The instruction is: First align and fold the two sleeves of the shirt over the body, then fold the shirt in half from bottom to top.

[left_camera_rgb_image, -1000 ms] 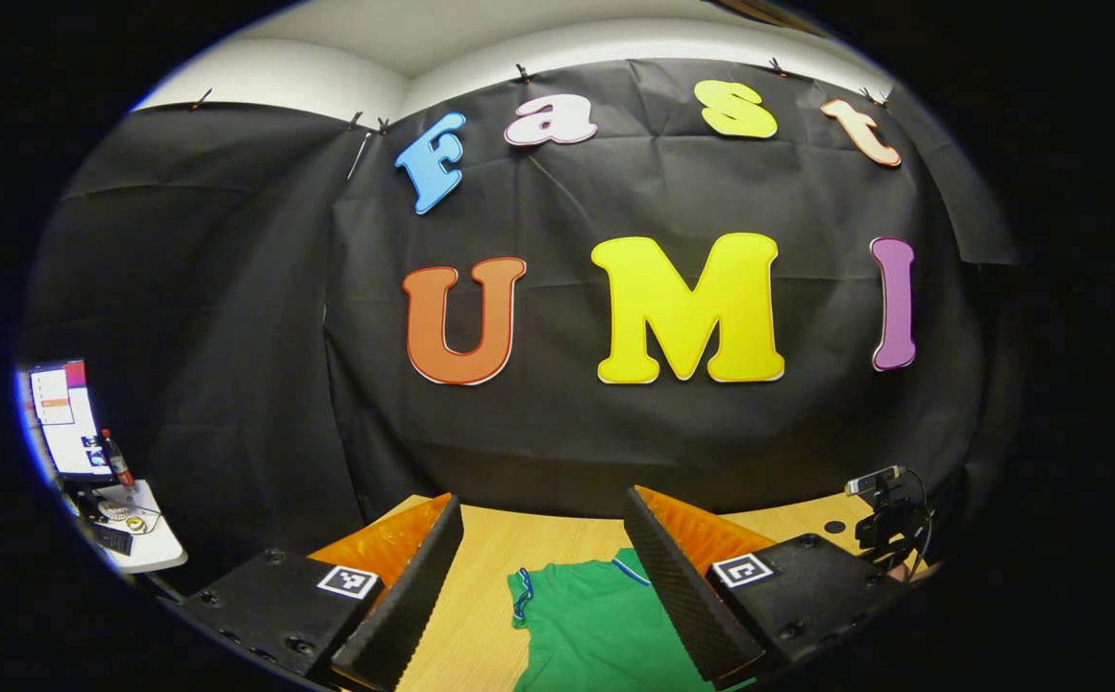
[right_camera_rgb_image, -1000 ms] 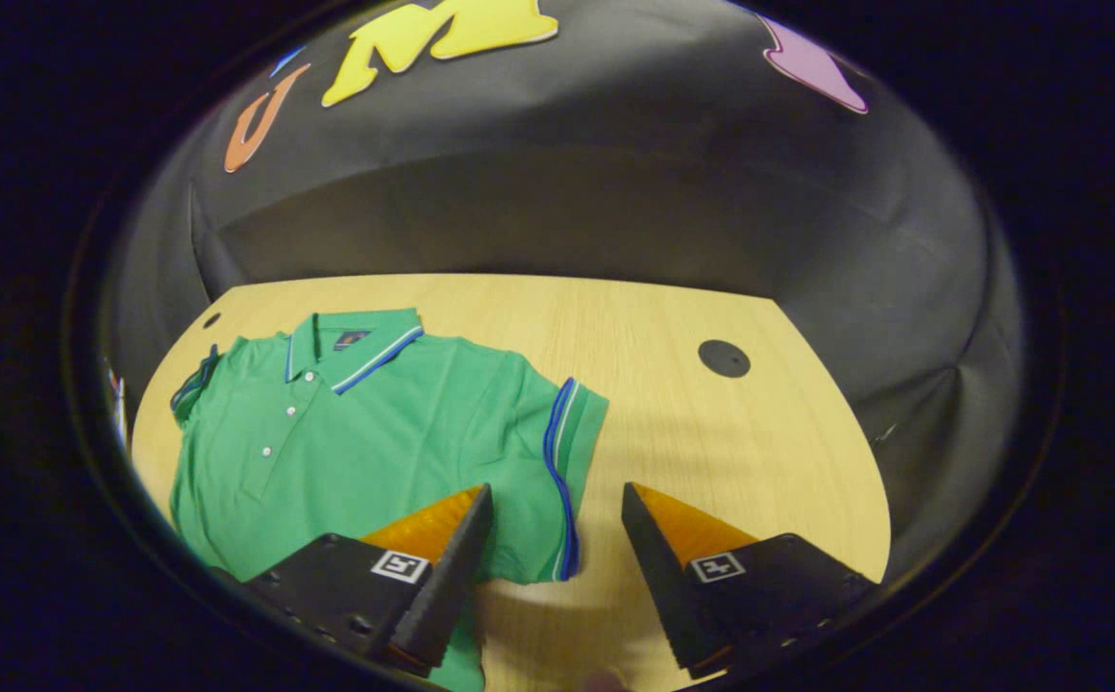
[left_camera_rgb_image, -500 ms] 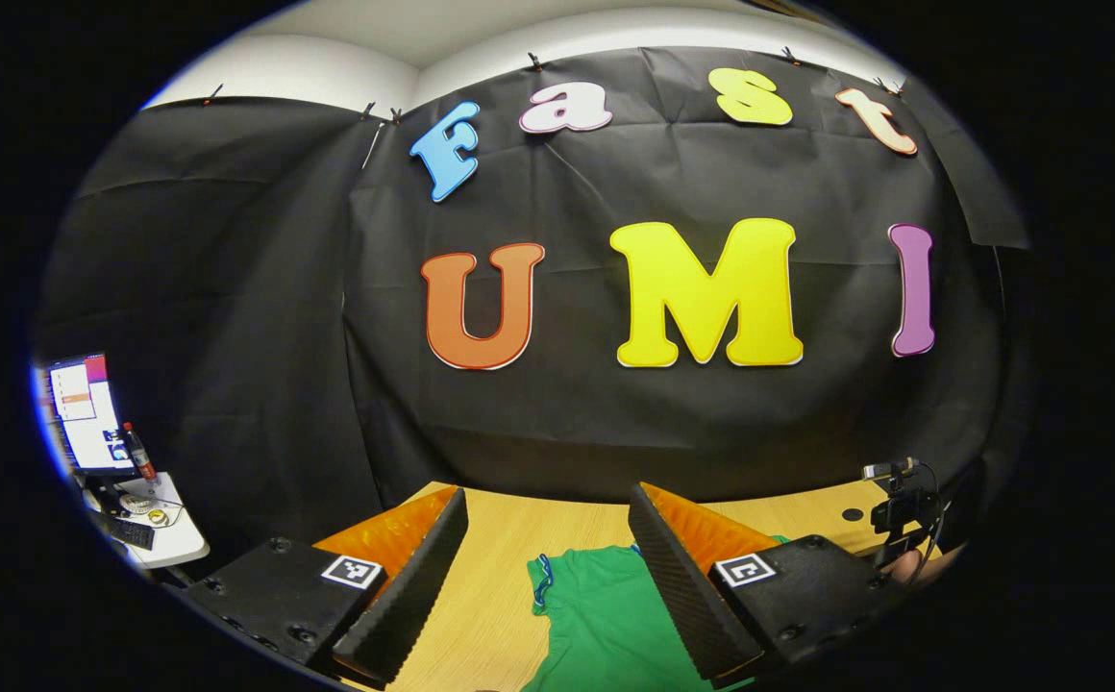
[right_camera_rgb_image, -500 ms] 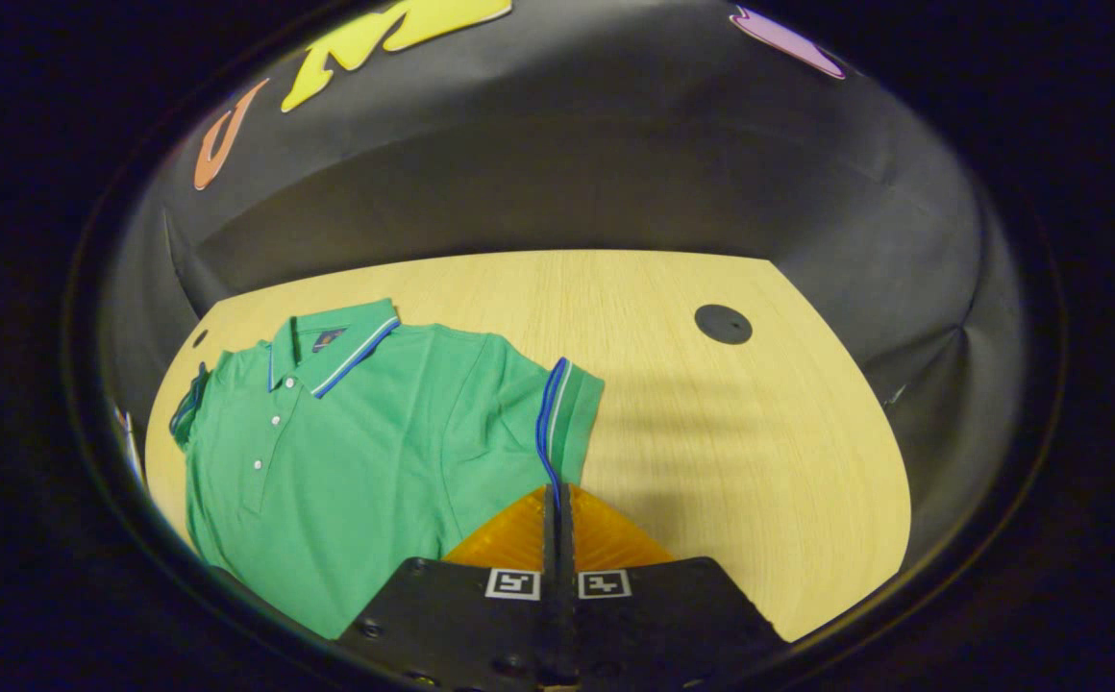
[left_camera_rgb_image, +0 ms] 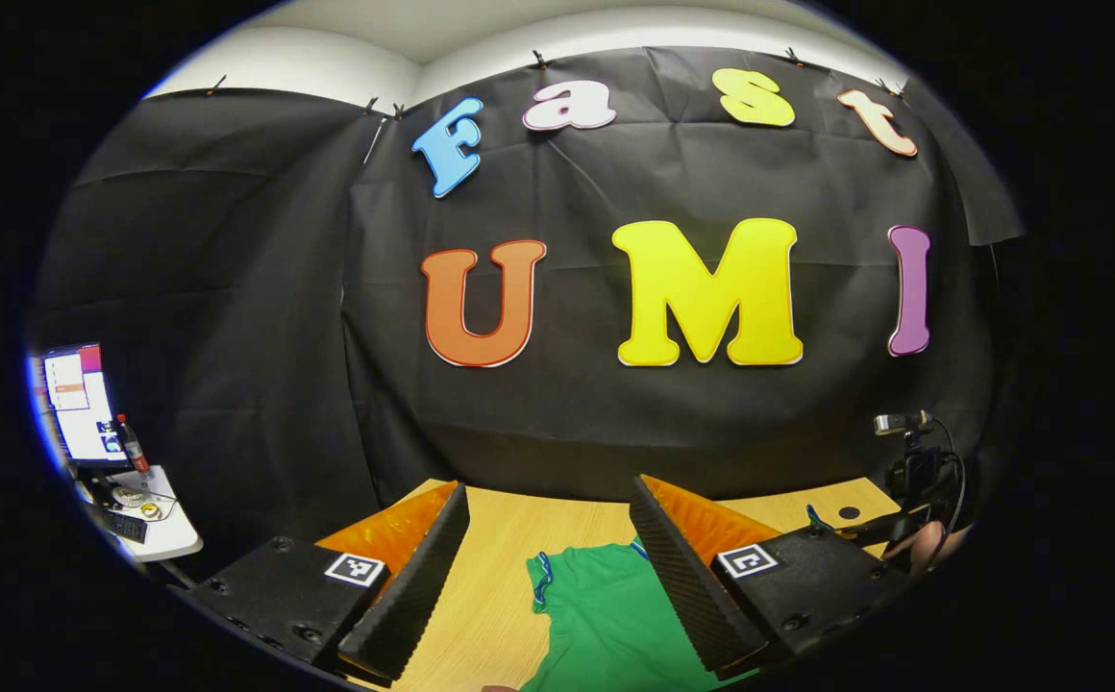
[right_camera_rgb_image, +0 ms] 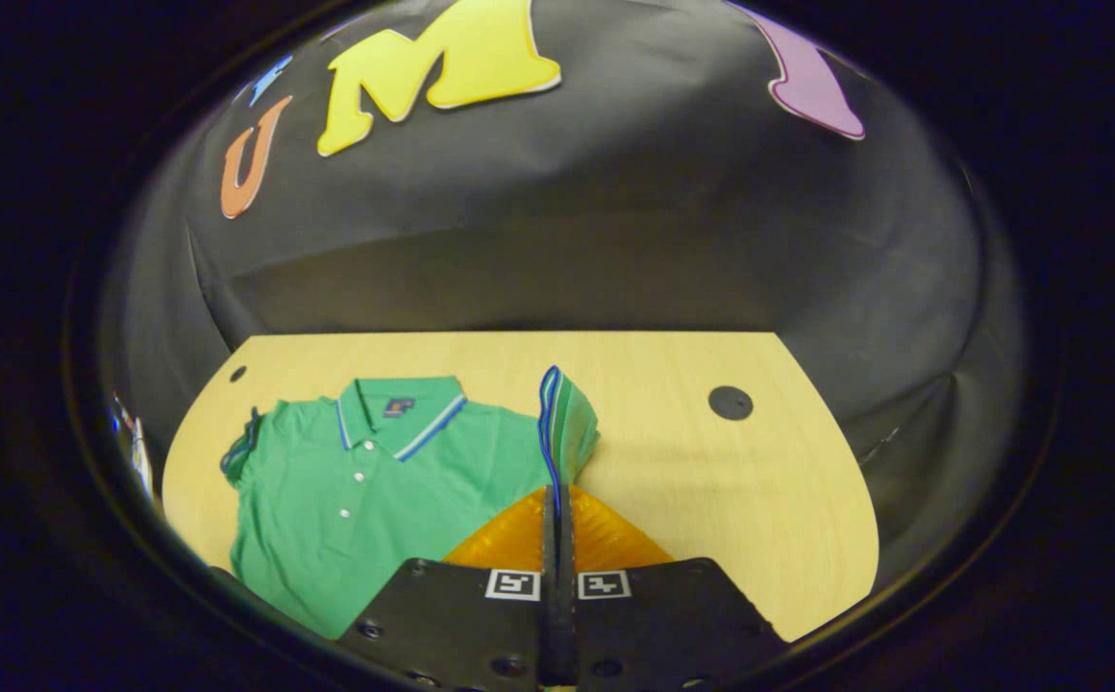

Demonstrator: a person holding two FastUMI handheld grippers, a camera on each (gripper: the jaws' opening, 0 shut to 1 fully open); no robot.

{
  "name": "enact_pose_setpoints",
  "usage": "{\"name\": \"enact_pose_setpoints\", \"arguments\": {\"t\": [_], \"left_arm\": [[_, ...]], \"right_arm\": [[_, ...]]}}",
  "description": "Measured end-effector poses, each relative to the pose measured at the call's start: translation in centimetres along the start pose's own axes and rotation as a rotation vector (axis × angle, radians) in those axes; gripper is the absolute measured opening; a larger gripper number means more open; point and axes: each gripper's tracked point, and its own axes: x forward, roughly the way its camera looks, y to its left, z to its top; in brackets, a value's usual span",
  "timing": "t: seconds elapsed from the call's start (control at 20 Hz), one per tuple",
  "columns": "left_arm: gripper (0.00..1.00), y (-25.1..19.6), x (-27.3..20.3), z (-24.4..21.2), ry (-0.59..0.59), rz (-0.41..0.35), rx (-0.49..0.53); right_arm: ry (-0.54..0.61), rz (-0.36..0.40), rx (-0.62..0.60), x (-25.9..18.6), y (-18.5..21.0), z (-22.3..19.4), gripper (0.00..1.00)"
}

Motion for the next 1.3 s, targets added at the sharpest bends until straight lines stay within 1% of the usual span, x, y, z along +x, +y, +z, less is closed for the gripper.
{"name": "enact_pose_setpoints", "arguments": {"t": [0.1, 0.15, 0.4, 0.6, 0.75, 0.85, 0.9, 1.05, 1.1, 1.15, 1.2, 1.25, 1.3], "left_arm": [[1.0, 0.7, -0.5, 0.2, -0.003, 0.008, -0.003], [1.0, 1.1, -0.7, 0.4, -0.006, 0.013, -0.003], [1.0, 3.5, -2.0, 1.1, -0.016, 0.05, 0.018], [1.0, 4.9, -3.0, 1.1, -0.006, 0.075, 0.023], [1.0, 5.5, -3.5, 0.8, 0.002, 0.083, 0.023], [1.0, 6.0, -3.6, 0.6, 0.007, 0.085, 0.022], [1.0, 6.1, -3.5, 0.5, 0.012, 0.086, 0.02], [1.0, 6.1, -3.2, 0.1, 0.022, 0.07, 0.003], [1.0, 5.9, -3.0, -0.1, 0.023, 0.056, -0.002], [1.0, 5.8, -2.6, -0.2, 0.021, 0.037, 0.001], [1.0, 5.6, -2.2, -0.3, 0.02, 0.015, 0.011], [1.0, 5.4, -1.8, -0.8, 0.021, -0.008, 0.024], [1.0, 5.3, -1.2, -1.2, 0.025, -0.03, 0.031]], "right_arm": [[-0.004, 0.008, -0.011, 0.0, 2.3, 0.7, 0.0], [-0.001, 0.024, -0.009, 0.2, 3.9, 0.9, 0.0], [0.029, 0.064, -0.01, 1.5, 10.0, 0.4, 0.0], [0.062, 0.057, -0.004, 3.3, 12.8, -0.8, 0.0], [0.072, 0.087, 0.03, 3.6, 14.6, -1.1, 0.0], [0.054, 0.108, 0.037, 3.1, 15.2, -0.8, 0.11], [0.034, 0.118, 0.038, 2.8, 15.4, -0.5, 0.28], [-0.028, 0.082, 0.045, 0.8, 14.1, 0.7, 0.87], [-0.055, 0.063, 0.048, -0.6, 13.5, 1.2, 0.96], [-0.082, 0.048, 0.045, -1.8, 13.0, 1.6, 0.93], [-0.111, 0.034, 0.034, -3.3, 12.5, 2.0, 0.92], [-0.141, 0.026, 0.019, -4.9, 12.2, 2.3, 0.96], [-0.168, 0.021, 0.004, -6.8, 12.1, 2.6, 0.96]]}}
